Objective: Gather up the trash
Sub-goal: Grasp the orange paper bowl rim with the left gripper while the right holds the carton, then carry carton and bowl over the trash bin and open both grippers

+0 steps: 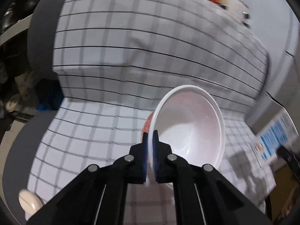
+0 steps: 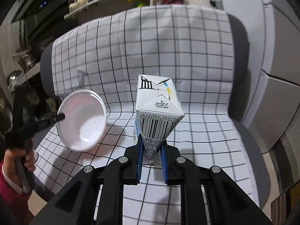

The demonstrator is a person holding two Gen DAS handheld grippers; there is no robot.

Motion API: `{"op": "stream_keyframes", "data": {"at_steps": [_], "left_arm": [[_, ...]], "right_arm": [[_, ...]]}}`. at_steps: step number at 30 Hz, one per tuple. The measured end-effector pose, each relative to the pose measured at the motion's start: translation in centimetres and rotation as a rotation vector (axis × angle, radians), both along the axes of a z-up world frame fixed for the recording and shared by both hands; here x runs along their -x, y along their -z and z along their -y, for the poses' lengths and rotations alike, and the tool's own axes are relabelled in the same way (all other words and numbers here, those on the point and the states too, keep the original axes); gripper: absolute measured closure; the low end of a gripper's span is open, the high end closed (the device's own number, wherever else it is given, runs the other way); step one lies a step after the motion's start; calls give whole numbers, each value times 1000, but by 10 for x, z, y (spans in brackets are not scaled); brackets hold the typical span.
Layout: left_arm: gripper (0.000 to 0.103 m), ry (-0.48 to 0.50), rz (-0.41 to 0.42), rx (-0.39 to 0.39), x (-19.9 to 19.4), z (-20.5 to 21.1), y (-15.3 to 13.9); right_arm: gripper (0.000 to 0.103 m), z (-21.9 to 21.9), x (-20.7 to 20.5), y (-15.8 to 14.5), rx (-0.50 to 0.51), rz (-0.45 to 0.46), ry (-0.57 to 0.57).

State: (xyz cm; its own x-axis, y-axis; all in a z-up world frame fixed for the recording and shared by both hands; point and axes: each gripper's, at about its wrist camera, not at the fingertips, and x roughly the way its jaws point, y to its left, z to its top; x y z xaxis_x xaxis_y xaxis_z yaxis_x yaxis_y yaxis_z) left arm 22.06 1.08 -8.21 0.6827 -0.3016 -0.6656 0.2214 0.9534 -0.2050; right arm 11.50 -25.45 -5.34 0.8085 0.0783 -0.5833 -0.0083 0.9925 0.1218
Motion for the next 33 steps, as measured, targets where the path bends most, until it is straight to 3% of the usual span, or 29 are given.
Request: {"op": "stream_keyframes", "data": {"at_steps": [9,18,25,33], "left_arm": [[100,132,34,-3,70,67,-13],[100,337,32,-19,120,152,4],[100,564,35,-30,162,232,8],[100,814,-3,-76,217,336,26]], "right_arm": [[85,37,57,2,-38,-6,87],[85,91,133,8,-51,23,234],[85,151,214,18,-59,23,428],[85,220,297,46,-61,-45,691]]}}
